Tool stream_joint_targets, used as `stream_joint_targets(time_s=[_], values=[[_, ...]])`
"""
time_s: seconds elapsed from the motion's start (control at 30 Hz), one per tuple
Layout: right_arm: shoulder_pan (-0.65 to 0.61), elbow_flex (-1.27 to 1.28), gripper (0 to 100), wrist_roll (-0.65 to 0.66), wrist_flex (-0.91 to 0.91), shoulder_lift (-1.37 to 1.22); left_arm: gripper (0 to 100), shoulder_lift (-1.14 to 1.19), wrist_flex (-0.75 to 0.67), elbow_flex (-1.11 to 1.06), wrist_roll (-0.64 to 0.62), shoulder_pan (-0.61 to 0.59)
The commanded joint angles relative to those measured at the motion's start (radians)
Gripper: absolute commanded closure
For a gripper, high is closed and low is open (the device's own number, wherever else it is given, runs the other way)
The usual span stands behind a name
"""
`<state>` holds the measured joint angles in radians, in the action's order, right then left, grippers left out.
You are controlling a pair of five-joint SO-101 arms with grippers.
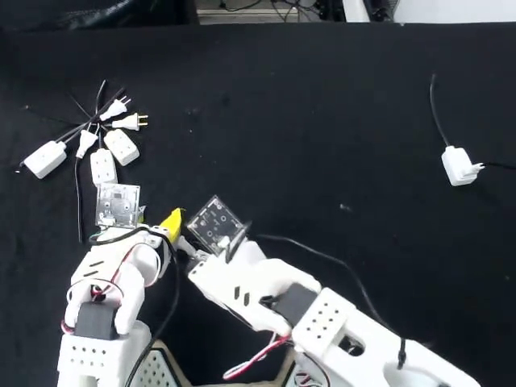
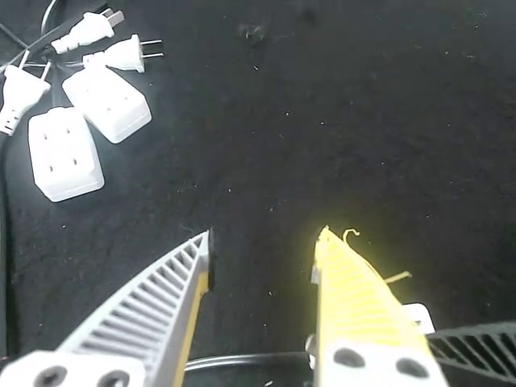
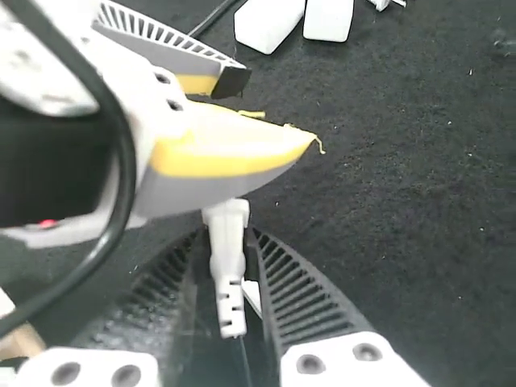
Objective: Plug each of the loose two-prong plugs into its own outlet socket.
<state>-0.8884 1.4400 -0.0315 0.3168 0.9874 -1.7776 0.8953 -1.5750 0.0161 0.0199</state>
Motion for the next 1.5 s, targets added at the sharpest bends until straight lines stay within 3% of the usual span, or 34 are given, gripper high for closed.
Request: stream_joint_targets(time_s=[0.0,0.17,0.63,1.03,1.2,1.3,1.47], values=[[-0.005,0.007,98.8,-0.008,-0.015,0.113,79,0.005,0.003,0.012,0.012,0.015],[0.064,0.019,98.8,-0.014,-0.015,0.160,79,0.005,0.003,0.012,0.012,0.015],[0.069,0.027,98.8,-0.014,-0.014,0.165,79,0.005,0.003,0.012,0.012,0.015],[0.072,-0.038,98.8,-0.009,0.124,0.163,79,-0.003,0.002,0.005,0.011,0.013],[0.074,-0.073,98.8,-0.002,0.253,0.162,79,-0.003,0.000,0.019,0.006,-0.047],[0.074,-0.191,98.8,0.077,0.416,0.162,79,0.005,0.011,0.045,0.012,-0.130],[0.071,-0.355,98.8,0.133,0.672,0.162,79,0.006,0.121,0.159,0.098,-0.186]])
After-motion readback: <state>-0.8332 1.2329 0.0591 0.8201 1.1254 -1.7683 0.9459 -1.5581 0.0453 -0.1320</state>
